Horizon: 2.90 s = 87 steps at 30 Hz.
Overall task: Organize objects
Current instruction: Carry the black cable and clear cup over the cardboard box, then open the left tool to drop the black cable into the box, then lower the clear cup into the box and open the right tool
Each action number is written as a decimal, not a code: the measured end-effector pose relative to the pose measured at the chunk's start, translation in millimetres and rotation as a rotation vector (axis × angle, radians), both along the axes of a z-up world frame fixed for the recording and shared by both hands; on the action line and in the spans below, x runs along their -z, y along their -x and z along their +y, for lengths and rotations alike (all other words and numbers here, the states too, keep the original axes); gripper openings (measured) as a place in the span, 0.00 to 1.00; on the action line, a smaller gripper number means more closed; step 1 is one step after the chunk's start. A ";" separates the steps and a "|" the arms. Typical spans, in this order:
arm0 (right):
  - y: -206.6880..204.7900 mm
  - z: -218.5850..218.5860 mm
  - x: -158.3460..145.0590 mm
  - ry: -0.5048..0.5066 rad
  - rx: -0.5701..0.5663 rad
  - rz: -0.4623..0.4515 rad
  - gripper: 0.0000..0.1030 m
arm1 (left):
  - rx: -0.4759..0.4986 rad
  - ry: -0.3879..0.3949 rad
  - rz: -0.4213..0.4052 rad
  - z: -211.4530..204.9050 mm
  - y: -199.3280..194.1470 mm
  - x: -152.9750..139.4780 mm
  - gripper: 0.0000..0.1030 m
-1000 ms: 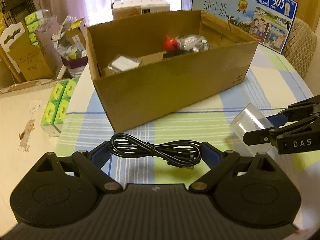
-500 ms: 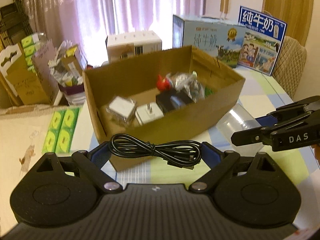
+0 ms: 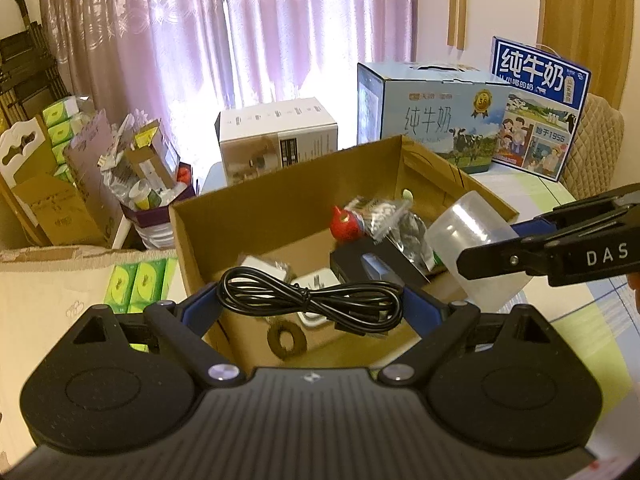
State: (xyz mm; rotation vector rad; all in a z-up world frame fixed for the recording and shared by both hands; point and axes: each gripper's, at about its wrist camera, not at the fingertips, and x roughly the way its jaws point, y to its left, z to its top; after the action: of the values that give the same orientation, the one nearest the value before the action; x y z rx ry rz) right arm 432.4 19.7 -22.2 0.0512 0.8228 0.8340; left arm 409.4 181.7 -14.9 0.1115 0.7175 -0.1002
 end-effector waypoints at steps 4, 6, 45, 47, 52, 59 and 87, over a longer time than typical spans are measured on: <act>-13.4 9.4 2.2 0.013 0.007 -0.008 0.36 | 0.014 -0.022 -0.003 3.0 -19.1 1.0 0.91; -20.2 12.7 4.7 0.021 0.015 -0.008 0.36 | 0.018 -0.032 -0.002 6.0 -28.0 1.9 0.91; -55.0 23.0 26.8 0.064 0.050 0.029 0.36 | 0.017 -0.032 0.121 31.5 -80.8 28.2 0.95; -55.5 25.2 26.4 0.063 0.049 0.029 0.36 | -0.005 -0.032 0.115 33.8 -81.3 26.4 0.95; -59.8 35.2 26.3 0.062 0.045 0.029 0.36 | -0.083 -0.013 0.107 43.0 -84.6 21.6 0.95; -72.7 60.4 24.7 0.062 0.018 0.003 0.36 | -0.195 0.016 0.112 55.4 -97.8 17.7 0.95; -123.6 114.4 70.4 0.115 0.041 -0.039 0.65 | -0.298 0.033 0.126 86.3 -128.0 26.5 0.95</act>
State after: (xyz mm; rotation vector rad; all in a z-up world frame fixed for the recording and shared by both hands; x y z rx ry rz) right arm 556.1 134.1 -92.6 -0.0496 0.8289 0.7458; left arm 537.4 268.1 -41.4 -0.0345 0.8508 0.1671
